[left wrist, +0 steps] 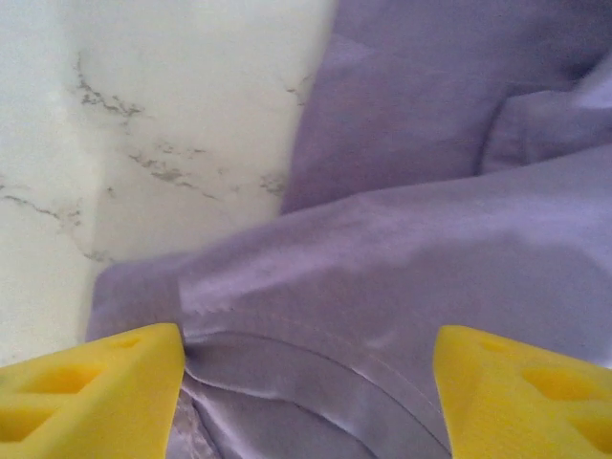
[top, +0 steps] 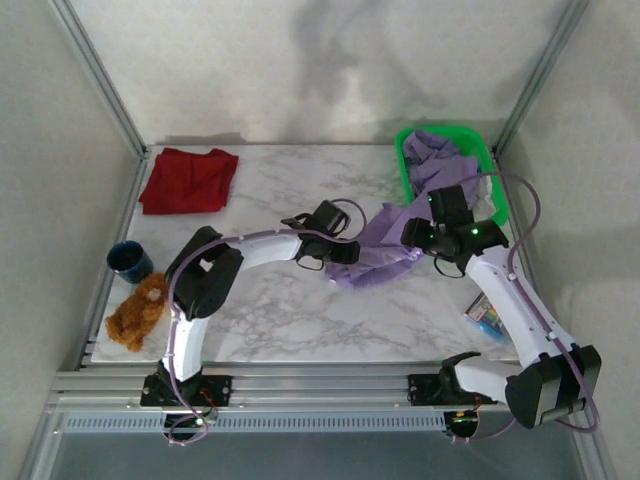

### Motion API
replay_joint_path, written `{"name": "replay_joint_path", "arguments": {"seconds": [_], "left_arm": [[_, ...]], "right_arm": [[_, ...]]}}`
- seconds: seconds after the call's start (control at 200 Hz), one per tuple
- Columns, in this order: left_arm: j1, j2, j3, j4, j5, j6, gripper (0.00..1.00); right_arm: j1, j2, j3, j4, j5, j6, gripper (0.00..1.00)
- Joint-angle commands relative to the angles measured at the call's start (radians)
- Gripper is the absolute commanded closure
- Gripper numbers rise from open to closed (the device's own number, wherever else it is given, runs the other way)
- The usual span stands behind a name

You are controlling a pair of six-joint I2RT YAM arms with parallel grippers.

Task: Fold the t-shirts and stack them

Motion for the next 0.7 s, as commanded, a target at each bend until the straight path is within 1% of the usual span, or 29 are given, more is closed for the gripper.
{"name": "replay_joint_path", "arguments": {"seconds": [0.0, 0.075, 0.165, 0.225, 0.35, 0.411, 0.476, 0.576, 0.696], "left_arm": [[-0.014, 0.031, 0.032, -0.085, -0.107, 0.033, 0.34], [-0.025, 0.048, 0.037, -0.081, -0.101, 0.036, 0.34], [-0.053, 0.085, 0.068, -0.113, -0.128, 0.052, 0.34], [-0.074, 0.103, 0.082, -0.124, -0.149, 0.059, 0.4], [-0.081, 0.096, 0.075, -0.12, -0.172, 0.05, 0.65], [-0.081, 0.067, 0.072, -0.12, -0.203, 0.055, 0.84], [-0.078, 0.013, 0.09, -0.144, -0.256, 0.072, 1.0], [-0.066, -0.113, 0.175, -0.227, -0.339, 0.118, 1.0], [-0.018, -0.264, 0.304, -0.303, -0.392, 0.163, 1.0]], "right_arm": [[-0.039, -0.042, -0.011, -0.002, -0.029, -0.018, 0.3], [-0.059, -0.05, -0.005, -0.006, -0.031, -0.026, 0.3], [-0.075, -0.056, 0.005, -0.01, -0.035, -0.036, 0.3], [-0.084, -0.061, 0.007, -0.007, -0.039, -0.038, 0.3], [-0.105, -0.074, 0.006, -0.002, -0.057, -0.038, 0.3], [-0.113, -0.084, 0.008, -0.007, -0.06, -0.039, 0.3], [-0.123, -0.099, 0.02, -0.018, -0.06, -0.039, 0.3], [-0.136, -0.121, 0.061, -0.053, -0.053, -0.045, 0.29], [-0.141, -0.146, 0.11, -0.08, -0.045, -0.052, 0.29]]}}
